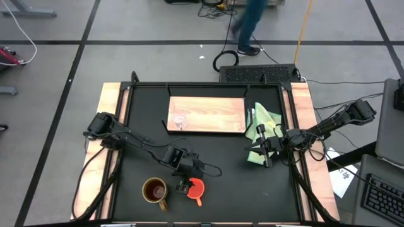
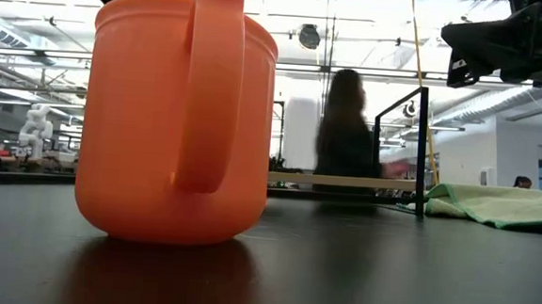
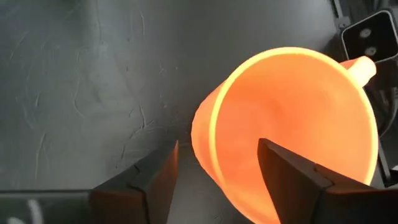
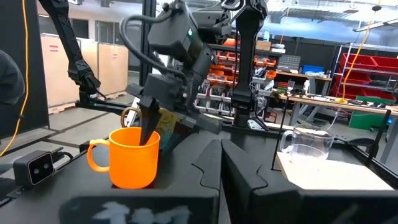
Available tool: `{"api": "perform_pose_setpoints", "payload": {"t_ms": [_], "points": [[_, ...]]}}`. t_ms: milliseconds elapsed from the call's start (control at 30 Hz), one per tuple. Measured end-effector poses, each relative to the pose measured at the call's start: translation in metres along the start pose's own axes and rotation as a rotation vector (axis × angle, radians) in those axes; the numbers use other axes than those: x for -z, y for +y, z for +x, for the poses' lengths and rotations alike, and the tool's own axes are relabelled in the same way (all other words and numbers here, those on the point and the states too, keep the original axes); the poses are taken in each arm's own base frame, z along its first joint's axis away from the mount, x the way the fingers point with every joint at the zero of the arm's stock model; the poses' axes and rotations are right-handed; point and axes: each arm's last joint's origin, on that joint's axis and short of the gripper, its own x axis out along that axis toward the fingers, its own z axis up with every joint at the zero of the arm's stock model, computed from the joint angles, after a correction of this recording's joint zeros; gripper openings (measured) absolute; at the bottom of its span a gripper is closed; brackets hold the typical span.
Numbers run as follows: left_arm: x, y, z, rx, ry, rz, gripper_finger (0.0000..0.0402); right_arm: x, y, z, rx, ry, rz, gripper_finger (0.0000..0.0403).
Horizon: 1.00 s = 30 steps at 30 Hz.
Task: Stack small to large cups/mugs on shelf
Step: Put the orange mug on the shelf
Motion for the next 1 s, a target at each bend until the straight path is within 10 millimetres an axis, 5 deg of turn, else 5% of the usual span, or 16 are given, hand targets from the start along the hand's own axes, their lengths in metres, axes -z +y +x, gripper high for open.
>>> {"api": "perform_pose_setpoints", "payload": {"t_ms": [733, 1000], "points": [[-0.0004, -0.0017, -0.0007, 0.052, 0.000, 0.040, 0.0013, -0.0001, 0.0001, 0.0000, -0.001, -0.001, 0.000, 0.0000], [-0.0008, -0.0012, -0.0007, 0.025, -0.008, 0.083, 0.0007, -0.0001, 0.0001, 0.0000, -0.001, -0.001, 0.004, 0.0000]]}}
